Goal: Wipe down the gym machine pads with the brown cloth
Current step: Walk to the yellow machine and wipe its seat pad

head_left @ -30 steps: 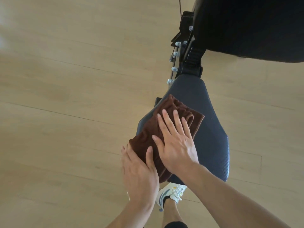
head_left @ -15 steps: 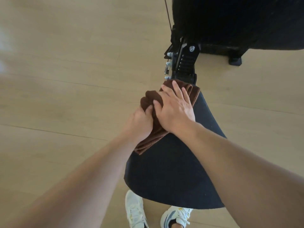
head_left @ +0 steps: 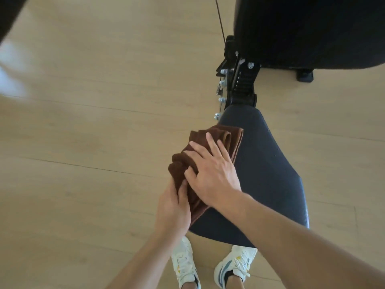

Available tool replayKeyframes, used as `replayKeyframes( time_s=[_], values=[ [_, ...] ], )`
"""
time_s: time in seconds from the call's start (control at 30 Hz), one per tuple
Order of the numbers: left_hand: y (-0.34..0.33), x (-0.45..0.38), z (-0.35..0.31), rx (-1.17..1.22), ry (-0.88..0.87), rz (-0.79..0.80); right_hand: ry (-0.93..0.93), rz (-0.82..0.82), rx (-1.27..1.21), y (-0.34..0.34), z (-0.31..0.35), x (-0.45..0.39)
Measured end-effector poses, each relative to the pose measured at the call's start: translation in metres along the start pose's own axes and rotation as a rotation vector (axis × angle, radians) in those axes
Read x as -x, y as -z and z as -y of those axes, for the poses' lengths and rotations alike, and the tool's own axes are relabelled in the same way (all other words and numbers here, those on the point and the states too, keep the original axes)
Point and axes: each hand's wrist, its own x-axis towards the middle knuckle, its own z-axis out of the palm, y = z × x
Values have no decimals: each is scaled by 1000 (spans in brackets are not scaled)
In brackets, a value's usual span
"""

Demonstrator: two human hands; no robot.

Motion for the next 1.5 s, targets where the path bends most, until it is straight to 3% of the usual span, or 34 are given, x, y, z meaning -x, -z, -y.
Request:
replayKeyframes(
  time_s=[0.13, 0.27, 0.43, 0.6, 0.87, 0.97, 1.1, 1.23, 1.37, 1.5],
  values=[
    [-6, 39, 19, -31, -114, -25, 52, -114, -53, -16, 5, 46],
    [-11, 56, 45, -460, -482, -31, 15, -284, -101, -27, -3, 105],
    [-37, 74, 35, -745, -767, 23, -236, -458, -5, -34, -20, 172],
    [-78, 86, 12, -886, -817, 157, -554, -560, -8, -53, -39, 205],
    [-104, 69, -27, -830, -703, 232, -785, -585, -186, -37, -63, 172],
    [-118, 48, -49, -820, -667, 229, -959, -511, -433, -6, -72, 151],
    [-133, 11, -70, -828, -689, 226, -1101, -373, -487, 24, -96, 119],
    [-118, -24, -81, -895, -688, 192, -1060, -311, -395, 38, -110, 86],
    [-60, -40, -66, -815, -584, 80, -967, -289, -301, 48, -112, 48],
    [-6, -25, -29, -497, -184, -64, -884, -266, -285, 55, -113, 4]
  ],
)
